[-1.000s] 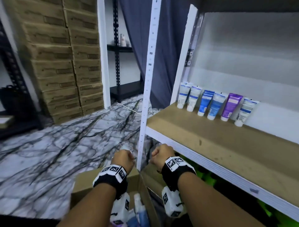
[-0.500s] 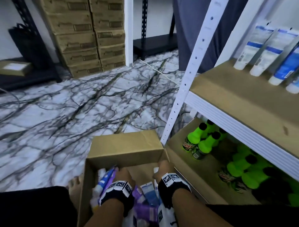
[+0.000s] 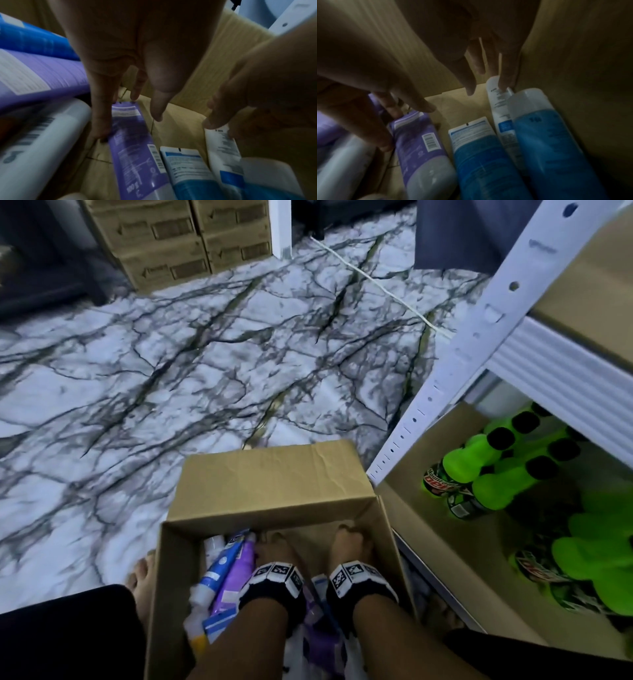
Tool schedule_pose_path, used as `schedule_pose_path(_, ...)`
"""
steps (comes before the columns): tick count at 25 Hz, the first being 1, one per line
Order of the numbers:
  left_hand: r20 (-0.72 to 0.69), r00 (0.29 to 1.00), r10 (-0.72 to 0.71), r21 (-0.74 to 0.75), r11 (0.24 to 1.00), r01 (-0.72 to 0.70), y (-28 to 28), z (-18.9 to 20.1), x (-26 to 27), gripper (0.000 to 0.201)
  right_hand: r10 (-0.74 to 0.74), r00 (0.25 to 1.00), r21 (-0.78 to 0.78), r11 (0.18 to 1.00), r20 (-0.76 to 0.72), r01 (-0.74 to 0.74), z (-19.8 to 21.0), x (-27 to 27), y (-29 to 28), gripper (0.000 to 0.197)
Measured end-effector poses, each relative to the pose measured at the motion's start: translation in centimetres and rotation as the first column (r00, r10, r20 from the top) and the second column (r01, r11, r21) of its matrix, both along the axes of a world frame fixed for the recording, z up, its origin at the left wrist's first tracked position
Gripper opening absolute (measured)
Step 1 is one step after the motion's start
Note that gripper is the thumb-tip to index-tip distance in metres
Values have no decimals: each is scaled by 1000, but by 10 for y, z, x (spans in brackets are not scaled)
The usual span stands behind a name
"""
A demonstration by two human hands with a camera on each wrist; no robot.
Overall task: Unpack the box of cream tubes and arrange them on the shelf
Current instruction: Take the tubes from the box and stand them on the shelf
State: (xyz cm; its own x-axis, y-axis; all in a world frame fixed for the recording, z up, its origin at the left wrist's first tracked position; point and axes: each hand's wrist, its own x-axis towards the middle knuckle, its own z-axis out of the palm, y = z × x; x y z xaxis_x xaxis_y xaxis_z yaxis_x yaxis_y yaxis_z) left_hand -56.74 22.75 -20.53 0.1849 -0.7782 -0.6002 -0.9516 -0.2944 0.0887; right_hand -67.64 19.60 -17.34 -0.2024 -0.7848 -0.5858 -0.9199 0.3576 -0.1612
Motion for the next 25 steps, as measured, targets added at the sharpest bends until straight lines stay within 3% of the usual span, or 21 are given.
schedule_pose_path(3,55,992,114,71,990,-118,-3,9,-10,51,71,994,12,997,-80,-71,-8,8,0,38)
schedule_pose_path(6,36,985,169,-20,986,-168,-2,-1,-10,46,202,969,35,979,-141,-199,-9,2,-1,30)
schedule_pose_path(11,-205,886,416,-107,890,-443,0,-2,-9,89,204,975,48,979,-90,-200,0,0,-4,35)
schedule_pose_path(15,-352,822,448,-125,848,-516,1,-1,0,96,180,982,133,973,65,-187,6,-6,-13,33)
schedule_pose_path(17,-334,821,464,-81,853,-515,3,7,4,85,176,980,169,967,93,-189,10,-9,-11,32)
schedule_pose_path(19,-304,855,420,-81,883,-463,6,24,6,60,184,973,215,954,139,-210,28,-10,-10,31)
schedule_pose_path(22,-337,872,356,-139,897,-420,11,51,10,44,246,960,102,960,138,-260,69,-9,-11,25)
schedule_pose_path(25,-395,866,306,-248,872,-422,13,80,15,40,192,971,-49,981,144,-186,105,-10,-8,31)
